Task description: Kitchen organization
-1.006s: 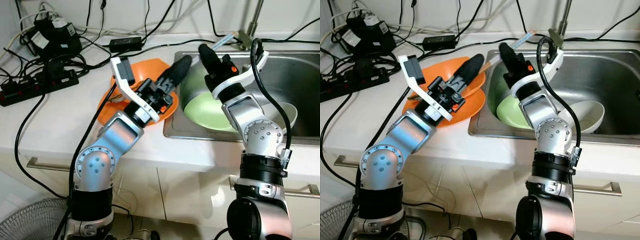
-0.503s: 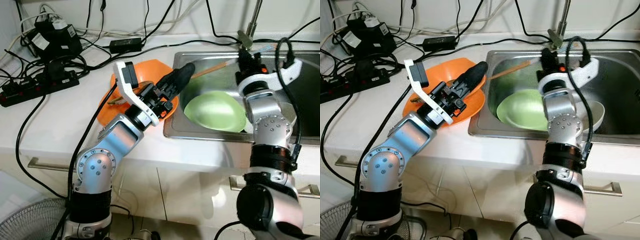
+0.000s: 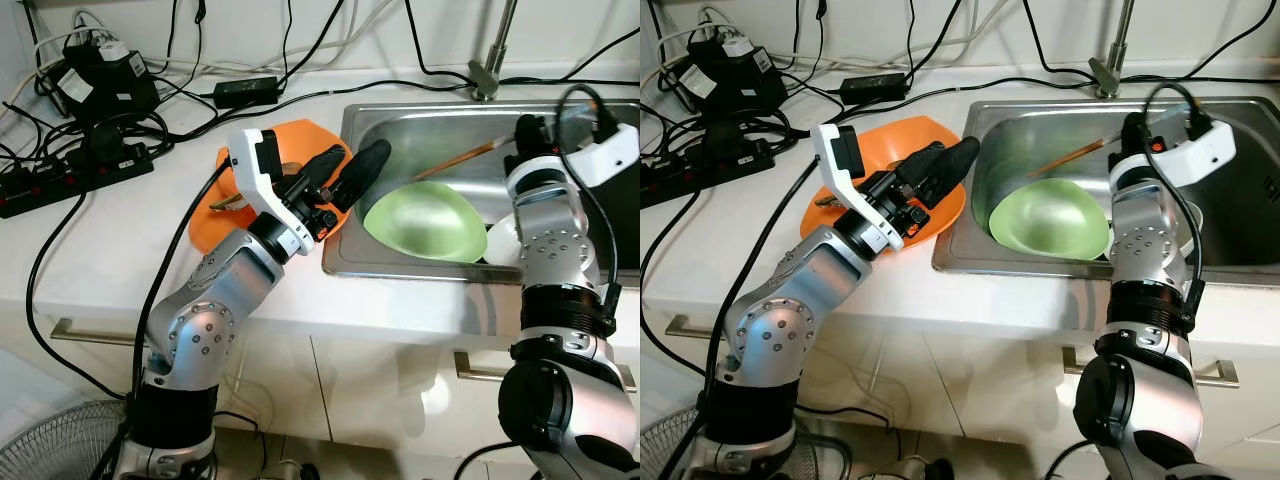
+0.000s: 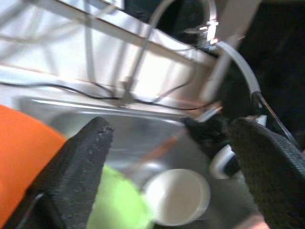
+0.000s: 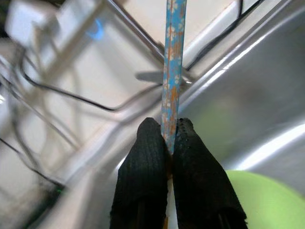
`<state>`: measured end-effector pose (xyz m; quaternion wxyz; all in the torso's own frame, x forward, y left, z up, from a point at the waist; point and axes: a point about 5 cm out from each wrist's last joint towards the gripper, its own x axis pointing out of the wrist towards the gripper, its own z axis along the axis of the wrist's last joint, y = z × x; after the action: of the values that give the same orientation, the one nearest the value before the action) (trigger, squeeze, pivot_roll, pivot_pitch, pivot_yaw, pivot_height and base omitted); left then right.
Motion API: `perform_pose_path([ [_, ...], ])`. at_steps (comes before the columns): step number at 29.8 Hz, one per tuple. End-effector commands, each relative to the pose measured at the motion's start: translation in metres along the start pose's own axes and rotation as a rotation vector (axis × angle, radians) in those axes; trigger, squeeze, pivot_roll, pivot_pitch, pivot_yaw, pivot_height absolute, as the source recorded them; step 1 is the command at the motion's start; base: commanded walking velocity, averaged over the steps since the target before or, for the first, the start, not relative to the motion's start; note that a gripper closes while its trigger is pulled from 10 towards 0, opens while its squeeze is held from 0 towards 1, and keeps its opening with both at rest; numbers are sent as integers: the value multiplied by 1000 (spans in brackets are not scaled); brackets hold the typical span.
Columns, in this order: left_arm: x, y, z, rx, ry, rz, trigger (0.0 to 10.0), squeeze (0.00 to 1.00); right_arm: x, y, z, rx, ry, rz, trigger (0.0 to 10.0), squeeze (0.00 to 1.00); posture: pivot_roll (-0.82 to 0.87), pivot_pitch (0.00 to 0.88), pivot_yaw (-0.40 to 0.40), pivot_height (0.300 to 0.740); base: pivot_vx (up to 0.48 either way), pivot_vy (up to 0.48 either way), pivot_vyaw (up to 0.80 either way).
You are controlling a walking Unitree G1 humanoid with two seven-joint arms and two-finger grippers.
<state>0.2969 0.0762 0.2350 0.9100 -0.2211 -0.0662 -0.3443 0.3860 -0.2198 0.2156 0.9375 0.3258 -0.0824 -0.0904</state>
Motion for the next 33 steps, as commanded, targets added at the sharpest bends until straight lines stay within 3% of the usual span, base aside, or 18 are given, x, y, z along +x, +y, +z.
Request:
perform_pose_path([
  [1,3,2,3,83,6,19,10000,1000,-2,-4,-14,-184,46,-31,0,0,-24,54,139,740,0,0,0],
  [5,3,1,-3,158,65,-2,10000,1000,-3,-2,-19,-297,57,-5,0,0,-24,54,141,740,0,0,0],
  [9,-5,-1,-26,224,254,-81,10000,1000,-3,-2,-23,-351,70,3,0,0,-26,54,140,740,0,0,0],
  [17,-11,3,-40,235,363,-83,10000,1000,-3,-4,-29,-420,100,1,0,0,-24,54,139,740,0,0,0],
  [22,-15,6,-47,251,424,-83,10000,1000,-5,-5,-42,-479,178,44,0,0,-22,49,141,740,0,0,0],
  [23,-15,6,-47,253,432,-84,10000,1000,-6,-5,-47,-508,212,53,10000,0,-22,48,142,740,0,0,0],
  [25,-16,7,-48,255,438,-83,10000,1000,-6,-5,-50,-510,233,69,10000,0,-22,48,142,740,0,0,0],
  [26,-16,7,-48,254,440,-83,10000,1000,-7,-5,-51,-515,234,68,10000,176,-22,48,142,740,0,0,0],
  [27,-16,7,-48,253,442,-83,10000,1000,-7,-5,-50,-520,231,64,10000,1000,-23,47,142,740,0,0,0],
  [33,-18,6,-50,252,456,-86,10000,1000,-5,-3,-47,-602,187,58,10000,1000,-22,47,142,740,0,0,0],
])
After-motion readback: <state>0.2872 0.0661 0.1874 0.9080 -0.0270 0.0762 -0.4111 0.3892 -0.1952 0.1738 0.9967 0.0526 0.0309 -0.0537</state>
